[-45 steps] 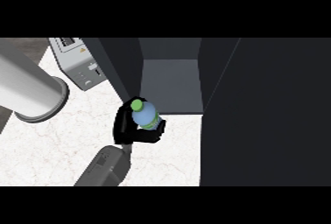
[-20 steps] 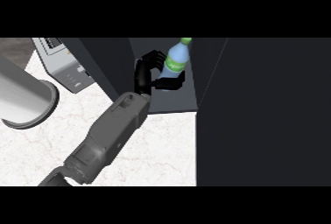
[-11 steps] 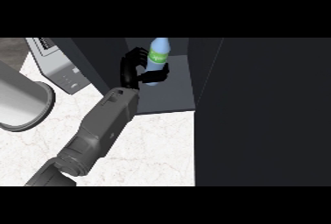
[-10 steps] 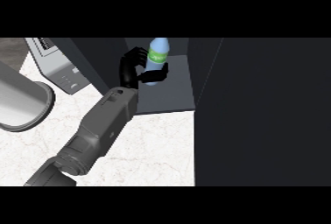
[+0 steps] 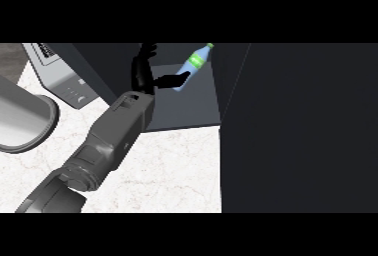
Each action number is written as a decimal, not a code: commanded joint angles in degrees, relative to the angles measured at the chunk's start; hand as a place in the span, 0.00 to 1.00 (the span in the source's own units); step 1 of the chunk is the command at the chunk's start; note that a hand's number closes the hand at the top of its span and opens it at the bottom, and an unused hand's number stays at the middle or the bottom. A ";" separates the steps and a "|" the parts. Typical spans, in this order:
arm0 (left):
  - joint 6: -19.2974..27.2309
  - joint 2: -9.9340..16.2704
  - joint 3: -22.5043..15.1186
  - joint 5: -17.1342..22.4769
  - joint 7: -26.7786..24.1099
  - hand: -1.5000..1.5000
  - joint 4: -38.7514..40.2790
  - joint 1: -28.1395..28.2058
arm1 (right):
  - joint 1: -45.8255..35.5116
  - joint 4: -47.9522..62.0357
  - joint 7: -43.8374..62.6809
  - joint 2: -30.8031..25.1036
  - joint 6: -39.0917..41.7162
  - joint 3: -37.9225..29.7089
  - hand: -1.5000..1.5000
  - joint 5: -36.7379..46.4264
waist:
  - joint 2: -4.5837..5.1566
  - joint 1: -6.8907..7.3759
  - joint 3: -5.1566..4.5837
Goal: Pick up the bottled water, place it into the cabinet and close the cabinet
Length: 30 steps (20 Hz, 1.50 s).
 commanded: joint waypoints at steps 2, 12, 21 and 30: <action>0.86 -0.30 0.35 -0.52 -0.77 0.00 2.14 -1.60 | -0.16 -2.54 1.29 -0.61 1.08 0.59 0.00 -3.62 | 0.35 -0.45 -0.03; -12.50 -1.66 5.24 3.35 -8.74 0.00 -5.01 -2.75 | 2.35 -4.11 2.57 -0.86 1.14 0.33 0.00 -5.06 | -0.62 1.48 -0.05; -17.96 -2.94 5.03 3.27 -8.20 0.00 -8.93 -0.42 | 4.03 -7.28 4.79 0.22 -0.16 0.53 0.00 -5.59 | -1.99 4.34 0.04; -16.68 -2.99 -1.40 5.36 -6.76 0.00 -21.95 10.75 | 4.63 -5.91 3.92 2.14 -0.47 3.74 0.00 -2.90 | -2.45 4.81 0.06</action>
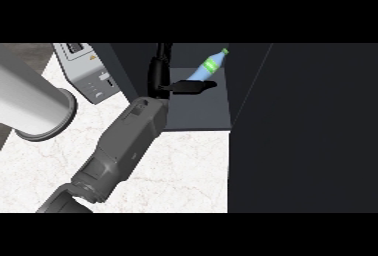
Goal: Pick up the bottled water, place it into the cabinet and close the cabinet
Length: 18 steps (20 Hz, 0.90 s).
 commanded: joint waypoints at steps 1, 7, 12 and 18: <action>-1.14 -0.13 -3.87 1.94 2.42 0.00 -8.23 6.19 | 1.12 -6.35 4.01 -0.72 -0.62 -0.20 0.00 -3.06 | -0.26 0.62 0.01; -5.94 -0.13 -9.87 3.91 2.29 0.00 -21.08 17.08 | 2.81 -6.98 1.95 0.63 -1.43 1.43 0.00 0.06 | -0.42 1.13 0.00; -2.89 -0.14 -16.58 5.74 3.65 0.00 -34.42 22.48 | 2.89 -9.12 4.18 1.38 -3.30 4.26 0.00 1.18 | -0.29 0.80 -0.02; -4.56 2.52 -19.89 2.39 6.34 0.00 -47.20 32.42 | 2.34 -7.97 3.40 -1.64 -2.24 2.06 0.00 2.75 | -0.23 1.18 0.01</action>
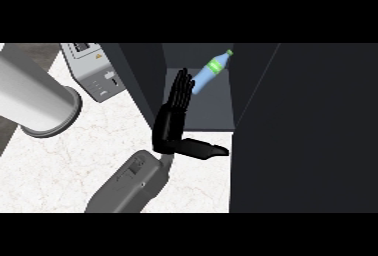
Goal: Pick up the bottled water, place it into the cabinet and close the cabinet
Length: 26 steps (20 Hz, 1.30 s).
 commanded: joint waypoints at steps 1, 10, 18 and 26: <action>-0.96 2.15 -3.08 -1.15 0.42 0.00 -8.11 7.19 | 1.39 -10.66 4.64 -3.12 0.00 -1.16 0.00 1.06 | 0.09 0.24 -0.03; -2.21 11.92 -4.56 0.07 4.70 1.00 -24.88 21.15 | 2.09 -7.39 0.47 -10.43 9.43 2.48 1.00 9.15 | -0.09 0.21 -0.04; -2.49 20.91 -0.60 1.92 3.44 0.00 -38.67 34.40 | 3.11 -14.50 -2.64 -14.06 14.38 7.29 1.00 13.76 | -0.33 0.29 -0.07; -8.47 25.68 5.98 9.00 2.49 0.00 -44.14 42.34 | 2.97 -15.84 2.26 -18.11 17.71 21.78 1.00 20.62 | -0.60 0.28 -0.36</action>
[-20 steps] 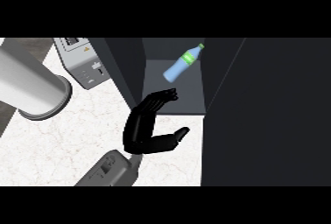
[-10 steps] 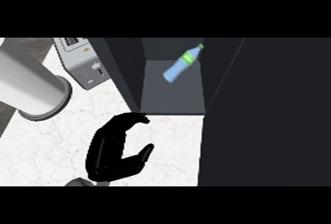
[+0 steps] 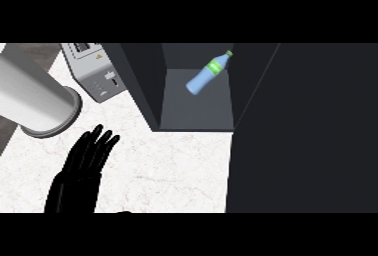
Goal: Pick up the bottled water, place it into the cabinet and close the cabinet
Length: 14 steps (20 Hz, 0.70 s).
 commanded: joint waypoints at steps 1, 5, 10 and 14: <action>-2.33 2.90 3.40 3.40 -0.38 0.00 -3.88 4.89 | -0.13 -12.52 4.54 -3.09 1.83 5.20 1.00 9.61 | -0.32 -0.04 -0.09; -3.97 4.63 5.86 4.94 -1.33 0.00 -3.56 7.82 | -4.13 -12.66 7.58 -3.65 1.22 9.45 1.00 11.49 | -0.53 0.31 -0.44; -8.26 8.43 8.67 6.62 -2.22 0.00 -5.72 11.42 | -8.15 -9.67 10.46 -3.46 -0.29 13.92 1.00 10.62 | -0.17 2.55 -0.53; -10.65 10.13 9.00 7.66 -1.92 0.00 -7.13 14.24 | -5.94 -6.62 10.12 -0.54 -4.22 19.20 1.00 6.36 | 0.15 3.38 -0.58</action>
